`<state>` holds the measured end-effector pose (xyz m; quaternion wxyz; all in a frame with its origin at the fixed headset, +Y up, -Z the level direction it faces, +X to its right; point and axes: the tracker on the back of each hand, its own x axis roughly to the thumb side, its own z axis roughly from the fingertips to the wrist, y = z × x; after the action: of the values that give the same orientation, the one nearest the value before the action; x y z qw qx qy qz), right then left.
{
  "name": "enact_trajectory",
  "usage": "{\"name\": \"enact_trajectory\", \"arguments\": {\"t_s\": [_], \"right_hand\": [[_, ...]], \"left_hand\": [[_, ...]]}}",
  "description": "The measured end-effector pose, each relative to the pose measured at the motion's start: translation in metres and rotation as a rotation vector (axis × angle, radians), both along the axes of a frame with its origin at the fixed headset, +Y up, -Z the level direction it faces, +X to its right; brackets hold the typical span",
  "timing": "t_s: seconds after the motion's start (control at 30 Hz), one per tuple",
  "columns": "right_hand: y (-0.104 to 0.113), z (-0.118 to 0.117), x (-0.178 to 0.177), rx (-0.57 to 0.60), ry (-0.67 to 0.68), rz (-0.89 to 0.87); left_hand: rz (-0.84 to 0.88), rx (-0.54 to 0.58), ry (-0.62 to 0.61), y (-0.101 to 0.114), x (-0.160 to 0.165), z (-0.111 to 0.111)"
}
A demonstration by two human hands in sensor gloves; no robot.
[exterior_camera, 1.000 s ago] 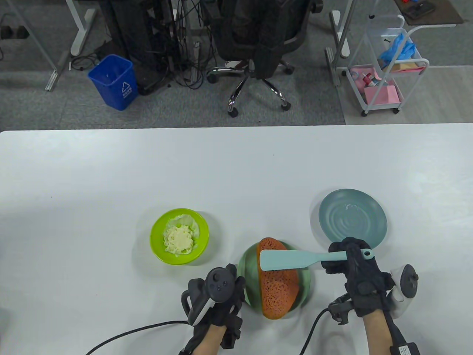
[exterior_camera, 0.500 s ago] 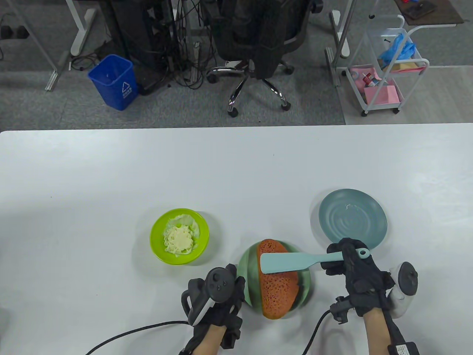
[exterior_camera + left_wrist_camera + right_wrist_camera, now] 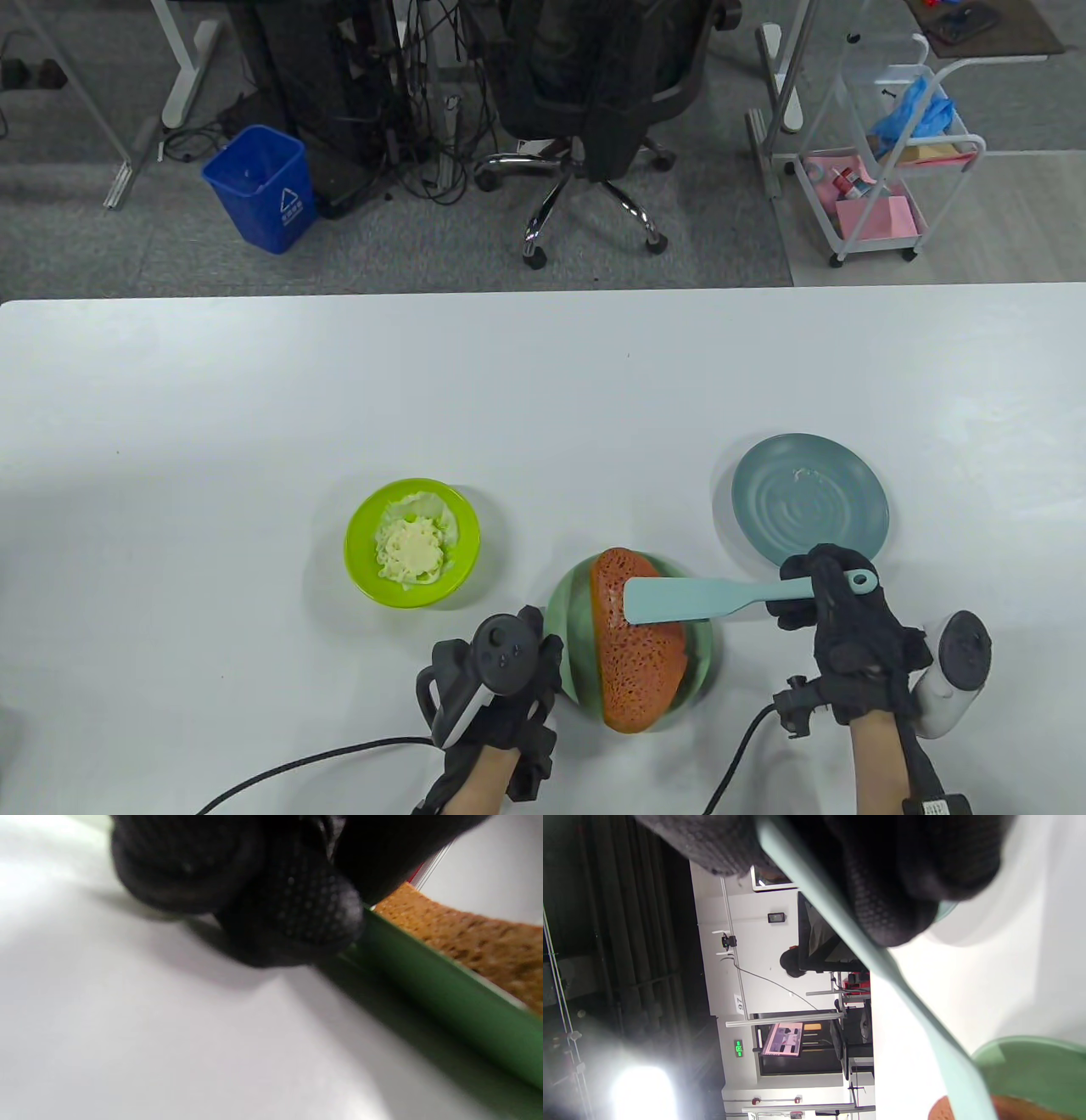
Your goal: Dip dessert spatula into salad dressing and spread onto bread slice
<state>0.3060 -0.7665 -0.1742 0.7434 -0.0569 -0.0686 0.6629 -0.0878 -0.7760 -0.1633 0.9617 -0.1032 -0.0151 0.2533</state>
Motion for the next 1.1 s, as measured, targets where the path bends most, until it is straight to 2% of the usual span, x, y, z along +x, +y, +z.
{"name": "enact_trajectory", "arguments": {"t_s": [0.5, 0.7, 0.9, 1.1], "right_hand": [[-0.010, 0.003, 0.030, -0.026, -0.066, -0.097], [-0.004, 0.002, 0.016, 0.032, -0.039, -0.068], [0.001, 0.001, -0.015, 0.049, 0.088, -0.083], [0.004, 0.003, -0.027, 0.046, 0.125, -0.062]], "left_hand": [[-0.002, 0.001, 0.000, 0.000, 0.000, 0.000], [-0.003, 0.001, -0.001, 0.000, 0.000, 0.000], [-0.001, 0.000, -0.003, 0.000, 0.000, 0.000], [0.000, 0.000, -0.003, 0.000, 0.000, 0.000]]}}
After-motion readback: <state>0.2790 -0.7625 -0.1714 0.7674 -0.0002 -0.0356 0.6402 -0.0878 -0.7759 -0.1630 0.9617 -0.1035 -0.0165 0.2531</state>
